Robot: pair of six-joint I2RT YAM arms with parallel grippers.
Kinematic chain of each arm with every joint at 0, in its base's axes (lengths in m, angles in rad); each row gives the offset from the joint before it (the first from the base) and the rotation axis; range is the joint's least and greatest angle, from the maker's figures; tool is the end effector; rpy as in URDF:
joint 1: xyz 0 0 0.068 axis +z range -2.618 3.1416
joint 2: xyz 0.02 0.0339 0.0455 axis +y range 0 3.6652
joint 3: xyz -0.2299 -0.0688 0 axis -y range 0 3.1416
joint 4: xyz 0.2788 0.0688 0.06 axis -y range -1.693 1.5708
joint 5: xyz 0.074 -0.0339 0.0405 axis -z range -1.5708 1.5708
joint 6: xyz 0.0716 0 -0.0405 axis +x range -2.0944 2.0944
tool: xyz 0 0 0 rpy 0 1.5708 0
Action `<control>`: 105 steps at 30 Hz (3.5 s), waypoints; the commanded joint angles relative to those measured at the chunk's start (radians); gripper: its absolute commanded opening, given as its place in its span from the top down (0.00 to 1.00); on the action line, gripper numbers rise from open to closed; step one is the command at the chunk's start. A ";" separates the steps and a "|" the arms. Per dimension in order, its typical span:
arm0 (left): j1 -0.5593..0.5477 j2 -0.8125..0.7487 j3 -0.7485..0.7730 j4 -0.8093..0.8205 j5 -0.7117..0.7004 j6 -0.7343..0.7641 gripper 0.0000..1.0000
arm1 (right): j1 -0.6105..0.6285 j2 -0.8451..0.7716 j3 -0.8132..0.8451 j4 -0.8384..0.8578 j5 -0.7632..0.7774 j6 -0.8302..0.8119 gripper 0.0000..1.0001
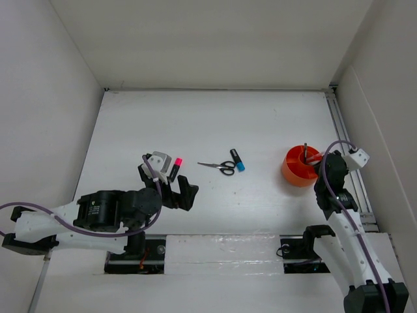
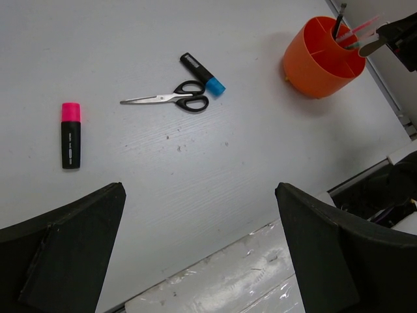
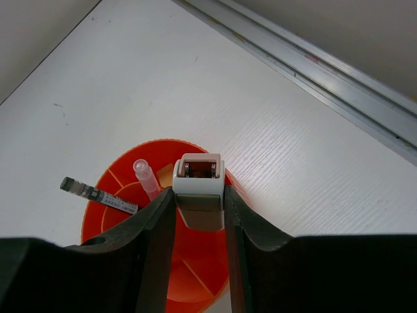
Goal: Sort the stationery into containers
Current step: Place the stapler in the storage box, then pick up the pen from the center of the board.
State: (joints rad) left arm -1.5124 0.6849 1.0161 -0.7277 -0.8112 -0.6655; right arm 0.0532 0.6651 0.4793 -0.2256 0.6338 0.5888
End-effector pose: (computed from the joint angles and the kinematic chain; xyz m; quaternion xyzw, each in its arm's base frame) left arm 0.0635 -0.1965 0.3587 0.1151 0.7872 -0.2989 0.5270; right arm 0.2468 -0.0293 0.2102 0.3750 0.7215 -0.0832 0.5762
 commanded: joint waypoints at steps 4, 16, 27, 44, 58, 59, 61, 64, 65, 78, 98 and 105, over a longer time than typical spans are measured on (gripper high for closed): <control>-0.002 -0.005 -0.010 0.027 0.001 0.012 0.00 | -0.006 -0.039 -0.010 0.052 -0.022 0.011 1.00; -0.002 -0.015 -0.010 0.027 0.001 0.012 0.00 | -0.006 -0.004 -0.001 0.032 -0.032 0.029 1.00; -0.002 -0.024 -0.010 0.036 0.001 0.021 0.00 | -0.006 0.005 0.008 0.032 -0.033 0.029 0.83; -0.002 -0.024 -0.010 0.036 0.001 0.021 0.00 | -0.006 0.005 0.008 0.014 -0.033 0.039 0.38; -0.002 -0.021 -0.010 0.021 -0.023 -0.017 0.00 | -0.006 -0.125 0.050 -0.041 -0.132 0.040 0.28; -0.002 -0.021 -0.010 0.001 -0.034 -0.029 0.00 | -0.006 -0.146 0.059 -0.050 -0.150 0.040 0.22; -0.002 -0.007 0.001 -0.022 -0.069 -0.063 0.00 | -0.006 -0.168 0.068 -0.060 -0.195 0.040 0.20; -0.002 0.002 0.012 -0.082 -0.126 -0.160 0.00 | -0.006 -0.196 0.105 -0.084 -0.207 0.040 0.20; -0.002 0.013 0.012 -0.096 -0.135 -0.189 0.00 | -0.006 -0.211 0.116 -0.084 -0.216 0.040 0.20; 0.014 0.171 -0.080 -0.106 -0.215 -0.685 0.00 | 0.058 0.000 0.523 -0.125 -0.542 -0.057 0.00; 1.003 0.677 -0.004 0.347 0.440 -0.078 0.00 | 0.448 0.453 0.745 -0.028 -0.737 -0.150 0.00; 1.003 0.737 -0.129 0.450 0.486 -0.088 0.02 | 0.554 0.400 0.665 -0.018 -0.715 -0.168 0.00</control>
State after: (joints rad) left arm -0.5091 1.4307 0.9154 -0.3264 -0.3489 -0.7628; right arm 0.5945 1.1187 1.1561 -0.3065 -0.0849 0.4484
